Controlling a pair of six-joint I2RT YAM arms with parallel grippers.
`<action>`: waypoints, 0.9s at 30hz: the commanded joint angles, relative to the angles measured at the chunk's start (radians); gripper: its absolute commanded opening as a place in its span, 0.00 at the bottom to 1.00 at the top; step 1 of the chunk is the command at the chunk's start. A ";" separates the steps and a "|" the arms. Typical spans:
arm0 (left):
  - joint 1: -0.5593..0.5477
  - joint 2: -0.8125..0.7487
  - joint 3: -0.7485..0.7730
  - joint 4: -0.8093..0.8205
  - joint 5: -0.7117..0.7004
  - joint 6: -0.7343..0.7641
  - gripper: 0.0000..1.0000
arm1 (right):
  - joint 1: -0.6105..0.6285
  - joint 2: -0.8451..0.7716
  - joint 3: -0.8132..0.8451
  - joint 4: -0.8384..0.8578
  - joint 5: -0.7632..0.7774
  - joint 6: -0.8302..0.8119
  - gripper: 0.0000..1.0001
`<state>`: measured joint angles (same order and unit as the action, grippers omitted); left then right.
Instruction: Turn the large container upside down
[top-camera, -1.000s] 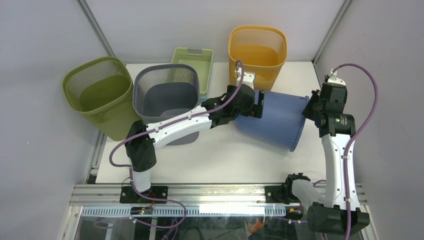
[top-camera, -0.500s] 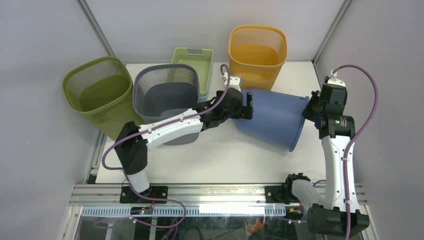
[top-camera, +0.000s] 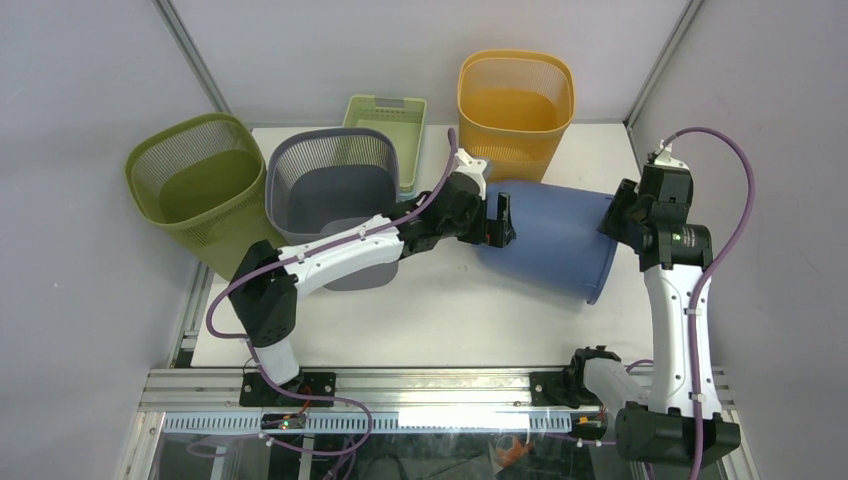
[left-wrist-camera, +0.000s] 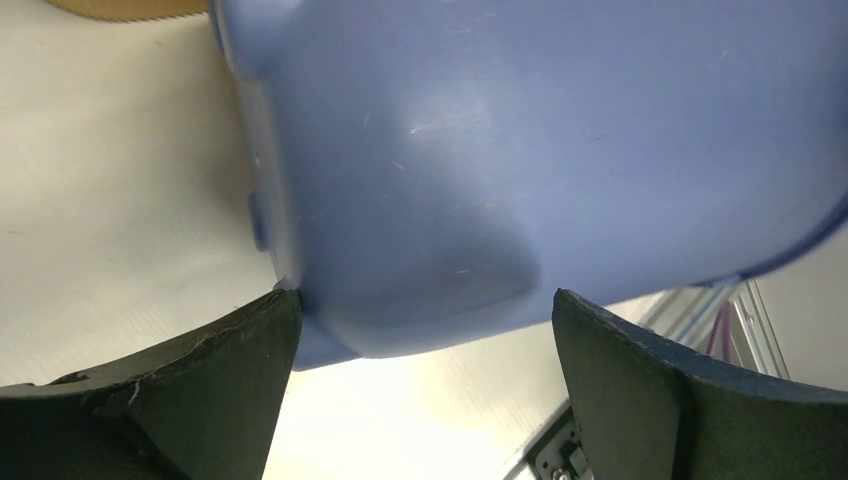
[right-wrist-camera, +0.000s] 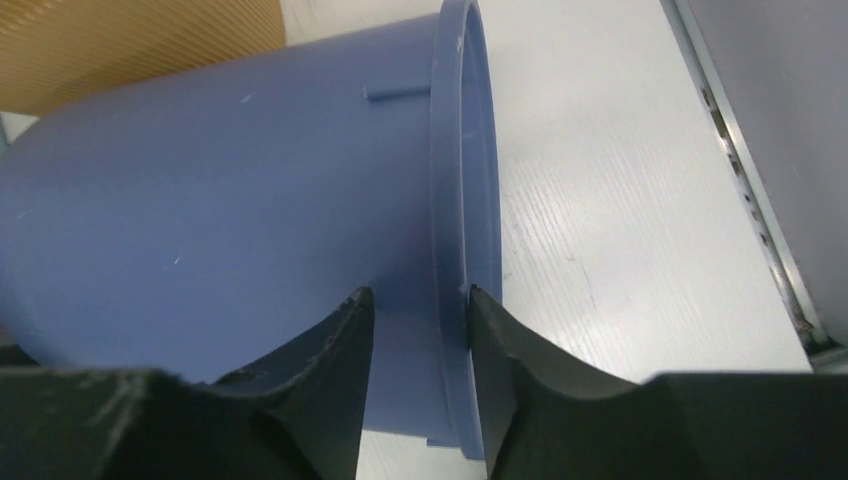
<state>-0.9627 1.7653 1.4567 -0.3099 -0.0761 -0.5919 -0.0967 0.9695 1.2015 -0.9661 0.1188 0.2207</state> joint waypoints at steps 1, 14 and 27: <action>-0.047 -0.017 -0.004 0.066 0.094 -0.007 0.99 | -0.001 0.019 0.090 -0.084 0.054 0.000 0.43; -0.031 -0.045 -0.037 0.063 0.043 0.021 0.99 | -0.001 0.034 0.072 -0.061 0.140 0.004 0.32; 0.036 -0.057 -0.126 0.093 0.244 0.052 0.99 | -0.001 0.011 0.039 -0.059 0.145 0.006 0.17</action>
<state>-0.9173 1.7435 1.3449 -0.2817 0.0727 -0.5583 -0.0986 0.9970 1.2461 -1.0374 0.2584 0.2188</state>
